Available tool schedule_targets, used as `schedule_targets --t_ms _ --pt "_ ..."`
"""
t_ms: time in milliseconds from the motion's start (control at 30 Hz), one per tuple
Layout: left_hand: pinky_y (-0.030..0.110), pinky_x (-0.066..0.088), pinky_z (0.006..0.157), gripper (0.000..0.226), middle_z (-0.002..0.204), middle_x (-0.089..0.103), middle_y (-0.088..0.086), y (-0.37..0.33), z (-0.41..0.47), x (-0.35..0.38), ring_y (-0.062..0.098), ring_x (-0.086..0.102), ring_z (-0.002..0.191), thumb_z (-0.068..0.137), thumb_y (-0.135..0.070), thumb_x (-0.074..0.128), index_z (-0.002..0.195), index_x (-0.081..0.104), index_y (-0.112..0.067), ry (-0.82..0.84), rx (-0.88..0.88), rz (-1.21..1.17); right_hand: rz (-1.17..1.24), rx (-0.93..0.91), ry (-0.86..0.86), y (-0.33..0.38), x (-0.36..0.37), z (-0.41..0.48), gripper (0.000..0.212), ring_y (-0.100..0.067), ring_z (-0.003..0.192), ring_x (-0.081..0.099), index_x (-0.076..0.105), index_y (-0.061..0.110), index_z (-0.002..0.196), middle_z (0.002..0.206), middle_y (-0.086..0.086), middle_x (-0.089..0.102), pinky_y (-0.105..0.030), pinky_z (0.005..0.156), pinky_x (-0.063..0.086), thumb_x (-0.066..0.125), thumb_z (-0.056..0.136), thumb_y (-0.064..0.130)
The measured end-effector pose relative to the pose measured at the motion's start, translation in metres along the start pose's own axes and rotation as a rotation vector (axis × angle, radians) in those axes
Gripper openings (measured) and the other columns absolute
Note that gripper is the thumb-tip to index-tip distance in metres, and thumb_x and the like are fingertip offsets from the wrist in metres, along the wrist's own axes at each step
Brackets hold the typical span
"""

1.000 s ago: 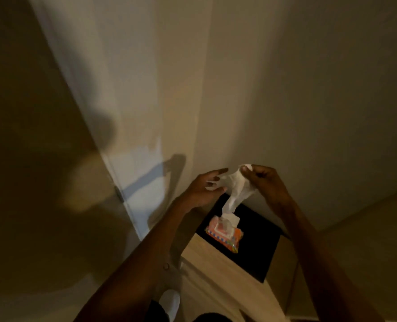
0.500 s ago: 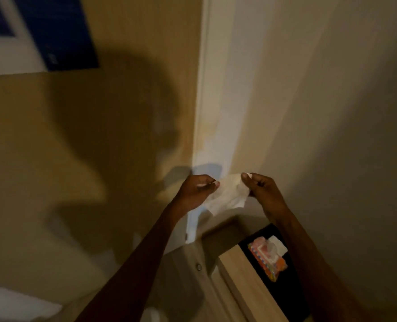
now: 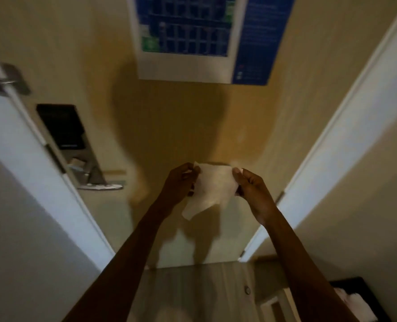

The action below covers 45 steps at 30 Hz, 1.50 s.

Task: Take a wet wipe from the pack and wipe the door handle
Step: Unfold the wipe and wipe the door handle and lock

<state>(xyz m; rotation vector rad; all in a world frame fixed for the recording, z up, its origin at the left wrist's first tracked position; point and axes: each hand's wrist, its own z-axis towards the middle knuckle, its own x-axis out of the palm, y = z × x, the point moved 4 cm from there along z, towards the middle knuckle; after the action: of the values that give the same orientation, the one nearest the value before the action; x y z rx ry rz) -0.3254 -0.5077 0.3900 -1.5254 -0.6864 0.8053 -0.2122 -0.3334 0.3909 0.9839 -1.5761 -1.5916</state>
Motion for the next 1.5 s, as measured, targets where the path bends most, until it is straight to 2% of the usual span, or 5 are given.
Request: schedule_targets --t_ms 267,500,867,1133,1500 --pt "0.027 0.058 0.059 0.029 0.094 0.072 -0.006 0.024 -0.035 -0.140 0.004 0.071 0.076 0.076 -0.023 0.077 0.102 0.064 -0.021 -0.049 -0.067 -0.018 0.017 0.018 0.075 -0.007 0.155 0.012 0.018 -0.027 0.095 0.069 0.070 0.021 0.107 0.101 -0.007 0.074 -0.051 0.085 0.055 0.062 0.091 0.026" --pt "0.018 0.052 0.052 0.034 0.098 0.068 -0.002 0.037 -0.059 -0.201 0.011 0.068 0.078 0.084 -0.028 0.068 0.116 0.060 -0.016 -0.168 -0.091 -0.030 0.040 0.086 0.144 -0.010 0.219 0.006 0.018 -0.021 0.094 0.070 0.071 0.019 0.105 0.100 -0.004 0.075 -0.036 0.080 0.057 0.060 0.092 0.024" --pt "0.030 0.058 0.052 0.022 0.076 0.067 0.006 0.080 -0.087 -0.239 0.017 0.068 0.054 0.075 -0.021 0.078 0.087 0.068 -0.007 -0.325 -0.147 0.086 -0.173 0.066 0.186 -0.031 0.249 -0.005 0.016 -0.016 0.088 0.067 0.071 0.019 0.103 0.094 -0.001 0.072 -0.026 0.065 0.057 0.064 0.090 0.024" --pt "0.040 0.058 0.081 0.020 0.089 0.069 0.007 0.081 -0.083 -0.252 0.026 0.069 0.085 0.083 -0.024 0.069 0.096 0.065 -0.010 -0.333 -0.153 0.105 -0.158 0.014 0.179 -0.032 0.259 -0.003 0.020 -0.015 0.080 0.062 0.069 0.016 0.098 0.087 -0.005 0.067 -0.026 0.062 0.054 0.056 0.095 0.030" --pt "0.041 0.057 0.080 0.022 0.114 0.063 0.011 0.076 -0.089 -0.234 0.034 0.066 0.099 0.091 -0.040 0.054 0.108 0.060 -0.027 -0.245 -0.311 -0.178 0.042 0.166 0.456 -0.029 0.257 -0.001 0.032 -0.020 0.103 0.065 0.061 0.021 0.119 0.112 -0.003 0.070 -0.034 0.084 0.054 0.065 0.088 0.016"
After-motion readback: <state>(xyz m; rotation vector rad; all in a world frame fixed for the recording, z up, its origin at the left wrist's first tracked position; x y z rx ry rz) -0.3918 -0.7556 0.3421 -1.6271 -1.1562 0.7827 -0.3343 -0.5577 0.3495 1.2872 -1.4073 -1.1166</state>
